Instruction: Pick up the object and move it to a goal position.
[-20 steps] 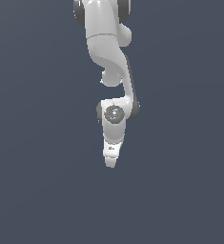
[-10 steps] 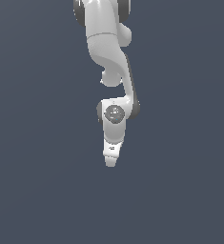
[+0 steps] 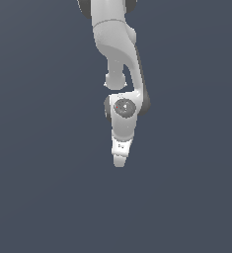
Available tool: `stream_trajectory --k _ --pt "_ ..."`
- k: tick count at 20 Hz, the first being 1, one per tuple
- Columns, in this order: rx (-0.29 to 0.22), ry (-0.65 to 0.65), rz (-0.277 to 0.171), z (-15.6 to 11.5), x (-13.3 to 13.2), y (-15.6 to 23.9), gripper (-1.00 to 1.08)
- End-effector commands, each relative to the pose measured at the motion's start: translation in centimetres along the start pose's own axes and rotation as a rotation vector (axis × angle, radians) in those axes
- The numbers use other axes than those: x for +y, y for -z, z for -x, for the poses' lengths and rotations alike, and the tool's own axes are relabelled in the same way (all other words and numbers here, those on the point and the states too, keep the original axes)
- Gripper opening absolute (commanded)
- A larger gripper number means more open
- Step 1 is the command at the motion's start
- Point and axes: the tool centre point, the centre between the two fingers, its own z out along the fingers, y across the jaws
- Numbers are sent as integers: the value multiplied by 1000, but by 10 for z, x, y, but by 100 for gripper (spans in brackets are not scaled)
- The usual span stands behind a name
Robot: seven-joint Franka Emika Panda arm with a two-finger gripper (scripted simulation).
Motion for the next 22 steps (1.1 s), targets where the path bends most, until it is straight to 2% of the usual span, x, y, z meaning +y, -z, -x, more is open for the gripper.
stream_trajectory --k 1,15,22 --pt "-1 1 1 -8 -7 16 -100" --pt "-2 2 1 -72 -62 145 -100" --pt "0 2 1 -97 -80 193 -100"
